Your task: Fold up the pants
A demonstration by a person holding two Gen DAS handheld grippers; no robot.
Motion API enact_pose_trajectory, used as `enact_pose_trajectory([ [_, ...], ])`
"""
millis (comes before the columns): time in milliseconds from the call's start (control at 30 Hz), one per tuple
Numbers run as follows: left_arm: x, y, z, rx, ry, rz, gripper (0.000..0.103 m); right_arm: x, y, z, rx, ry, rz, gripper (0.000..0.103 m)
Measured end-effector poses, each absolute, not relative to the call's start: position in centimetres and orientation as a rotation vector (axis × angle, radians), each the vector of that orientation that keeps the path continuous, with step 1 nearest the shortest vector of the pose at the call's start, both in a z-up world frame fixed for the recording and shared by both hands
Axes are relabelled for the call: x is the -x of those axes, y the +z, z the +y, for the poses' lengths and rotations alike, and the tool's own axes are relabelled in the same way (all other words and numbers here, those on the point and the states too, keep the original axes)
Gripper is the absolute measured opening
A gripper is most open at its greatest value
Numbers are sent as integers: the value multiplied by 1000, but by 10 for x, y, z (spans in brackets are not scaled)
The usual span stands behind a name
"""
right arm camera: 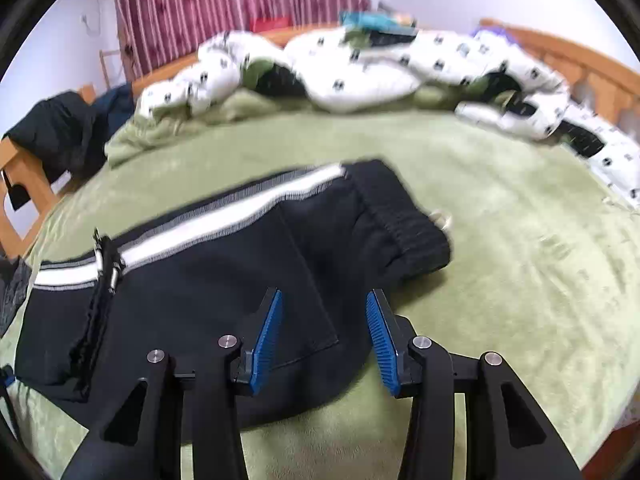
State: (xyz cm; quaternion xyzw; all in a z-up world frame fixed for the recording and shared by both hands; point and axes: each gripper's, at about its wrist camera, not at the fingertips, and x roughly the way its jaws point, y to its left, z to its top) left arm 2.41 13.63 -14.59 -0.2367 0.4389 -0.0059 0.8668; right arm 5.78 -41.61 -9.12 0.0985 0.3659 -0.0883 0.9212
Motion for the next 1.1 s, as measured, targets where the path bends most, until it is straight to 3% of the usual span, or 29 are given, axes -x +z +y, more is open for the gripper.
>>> enact_pose_trajectory([
  [333,-55,-184,142,780,-129,991,57,-49,-101,-358,-184,-41,803,51],
  [400,-57,-183,137,771,-81,987,45,-58,-109,-354,-219,17,863,51],
  [567,-53,-185,143,838,-44,1002,36,-70,-133,-345,-207,19,966,48],
  [667,-47,-179,143,861,-40,967,21,-73,-149,-341,-171,23,1040,48],
  [767,-47,-146,118,685,-30,892,15,-67,-153,-338,-128,42,1044,48],
  [1100,-55,-24,-39,285,-277,679,13,-36,-128,-386,-157,44,983,46],
])
